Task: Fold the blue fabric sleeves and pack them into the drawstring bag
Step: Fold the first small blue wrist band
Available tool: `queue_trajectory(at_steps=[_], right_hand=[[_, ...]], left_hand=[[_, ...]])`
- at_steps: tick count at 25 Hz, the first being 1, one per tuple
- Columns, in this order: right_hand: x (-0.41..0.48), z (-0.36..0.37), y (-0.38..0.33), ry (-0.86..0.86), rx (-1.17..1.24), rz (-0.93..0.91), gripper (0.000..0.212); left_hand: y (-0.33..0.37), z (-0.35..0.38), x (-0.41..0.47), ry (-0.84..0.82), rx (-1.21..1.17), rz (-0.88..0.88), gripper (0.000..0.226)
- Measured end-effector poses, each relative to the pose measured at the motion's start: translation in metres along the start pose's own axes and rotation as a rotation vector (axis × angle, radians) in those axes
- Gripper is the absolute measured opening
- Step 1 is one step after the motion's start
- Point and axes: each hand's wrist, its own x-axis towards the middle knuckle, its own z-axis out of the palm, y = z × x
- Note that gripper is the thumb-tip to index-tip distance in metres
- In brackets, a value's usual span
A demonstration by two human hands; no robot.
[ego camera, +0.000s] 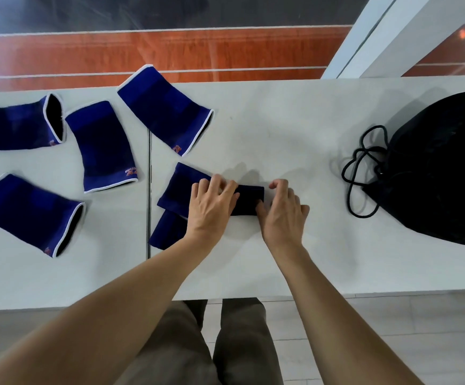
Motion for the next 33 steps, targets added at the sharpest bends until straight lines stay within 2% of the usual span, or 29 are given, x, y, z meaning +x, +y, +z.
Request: queue_trajectory(at_steps=[4,9,15,23,26,29,33], right_hand=[[-0.001,0.005,0.002,0.125,-0.110,-0.244,0.031],[-0.019,0.012,0.025,0.228,-0.156,-0.431,0.023],[-0.007,-0.005,0.054,0.066,-0.237,-0.320,0.057],[0.064,-0.038,0.066,-0.013,-0.354,-0.222,0.061],[0.074,-0.043,0.063,-0.049,-0.345,-0.222,0.062],[0.073,-0.050,0.058,-0.106,-0.350,-0.214,0.063],[0.077,-0.058,0.046,-0.152,-0.349,-0.192,0.058]], left_hand=[[-0.009,0.001,-0.003,0.098,-0.044,0.159,0.016],[-0.003,0.008,0.004,0.158,-0.065,0.174,0.010],[0.031,0.026,0.051,0.141,-0.118,0.174,0.008],[0.068,0.041,0.128,0.032,-0.108,0.095,0.012],[0.076,0.024,0.135,-0.091,-0.117,0.027,0.019],[0.074,-0.003,0.115,-0.206,-0.147,0.003,0.040],[0.030,-0.041,0.053,-0.196,-0.144,-0.113,0.053]])
